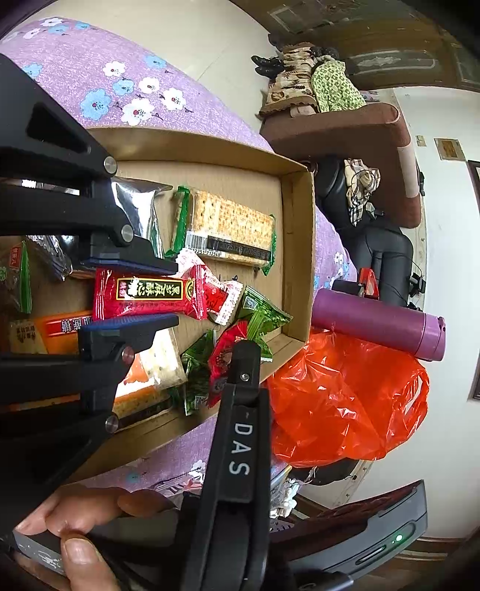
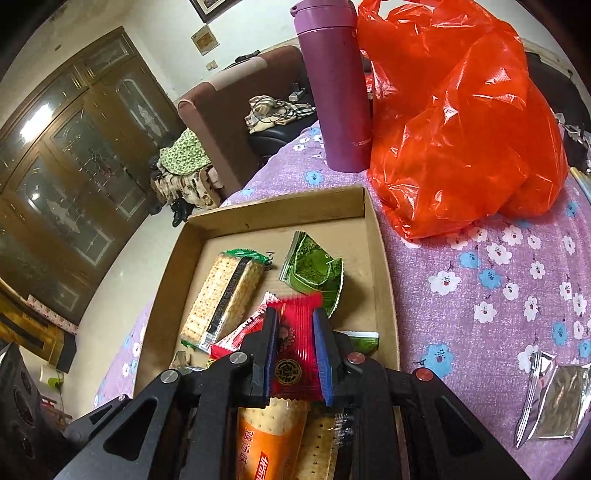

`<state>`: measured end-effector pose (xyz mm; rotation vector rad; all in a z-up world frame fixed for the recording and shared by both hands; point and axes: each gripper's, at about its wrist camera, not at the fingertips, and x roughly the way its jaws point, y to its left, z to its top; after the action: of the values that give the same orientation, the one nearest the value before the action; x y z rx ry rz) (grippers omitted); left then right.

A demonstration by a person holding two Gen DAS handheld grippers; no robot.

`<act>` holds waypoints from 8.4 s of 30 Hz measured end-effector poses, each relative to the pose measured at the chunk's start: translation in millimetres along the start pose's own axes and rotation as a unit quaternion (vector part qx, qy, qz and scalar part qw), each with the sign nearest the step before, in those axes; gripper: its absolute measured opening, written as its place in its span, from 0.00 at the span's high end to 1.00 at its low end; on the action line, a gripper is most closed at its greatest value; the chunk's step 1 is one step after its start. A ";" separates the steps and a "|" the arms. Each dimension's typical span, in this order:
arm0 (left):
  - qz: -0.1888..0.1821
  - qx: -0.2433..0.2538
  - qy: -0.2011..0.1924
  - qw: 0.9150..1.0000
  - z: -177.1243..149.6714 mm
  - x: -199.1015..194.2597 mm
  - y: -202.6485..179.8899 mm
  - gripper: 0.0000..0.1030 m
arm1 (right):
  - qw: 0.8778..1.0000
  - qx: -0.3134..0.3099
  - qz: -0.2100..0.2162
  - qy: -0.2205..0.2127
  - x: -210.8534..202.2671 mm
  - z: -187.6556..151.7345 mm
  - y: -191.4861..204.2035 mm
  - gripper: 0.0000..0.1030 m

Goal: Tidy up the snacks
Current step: 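Lower both red pastries into the box and open both grippers, then move both grippers back over the remaining snacks on the table, then grasp the silver foil bag with the left gripper while the right grasps a red pastry, then lift both held snacks and carry them toward the box, then lower both snacks into the box and open both grippers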

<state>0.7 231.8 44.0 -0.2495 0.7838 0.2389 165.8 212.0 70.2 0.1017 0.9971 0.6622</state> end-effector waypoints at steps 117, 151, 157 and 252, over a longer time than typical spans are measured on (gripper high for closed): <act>-0.181 0.029 0.126 0.975 2.9 88.3 -231.4 0.47 | 0.961 0.225 -0.064 -0.146 -213.2 -122.0 -273.9 0.60; -0.223 0.068 0.061 0.971 4.9 65.6 -235.0 0.81 | 0.954 0.278 -0.087 -0.065 -161.0 -80.6 -276.0 0.53; -0.238 0.051 0.067 0.968 5.2 72.5 -232.8 0.81 | 0.960 0.256 -0.105 -0.053 -137.8 -77.6 -264.8 0.61; 0.001 -0.010 -0.105 0.994 -34.0 -44.1 7.4 0.79 | 0.997 0.058 0.045 -0.037 -2.3 -25.5 -3.7 0.62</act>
<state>-54.3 223.1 51.5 -0.2375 0.5731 0.2711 146.1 202.2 56.4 0.2733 0.9630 0.6764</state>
